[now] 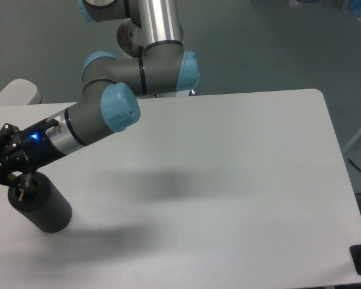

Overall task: Insert the flowers into the vase
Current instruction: 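Lower the tulip stems down into the black vase, then open the gripper to release the tulips in the vase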

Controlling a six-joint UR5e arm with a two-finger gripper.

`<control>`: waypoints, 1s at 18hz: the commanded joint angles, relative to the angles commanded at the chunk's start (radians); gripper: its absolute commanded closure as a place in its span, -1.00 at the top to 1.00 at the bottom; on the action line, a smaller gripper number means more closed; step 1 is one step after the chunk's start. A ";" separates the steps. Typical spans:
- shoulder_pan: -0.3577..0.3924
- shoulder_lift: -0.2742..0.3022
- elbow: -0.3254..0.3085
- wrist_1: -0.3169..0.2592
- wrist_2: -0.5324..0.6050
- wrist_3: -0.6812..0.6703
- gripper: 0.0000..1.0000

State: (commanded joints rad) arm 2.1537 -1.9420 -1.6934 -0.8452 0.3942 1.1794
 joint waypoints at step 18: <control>0.058 -0.028 -0.063 0.006 0.000 0.037 0.65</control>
State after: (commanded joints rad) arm 2.2119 -1.9696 -1.7564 -0.8391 0.3942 1.2164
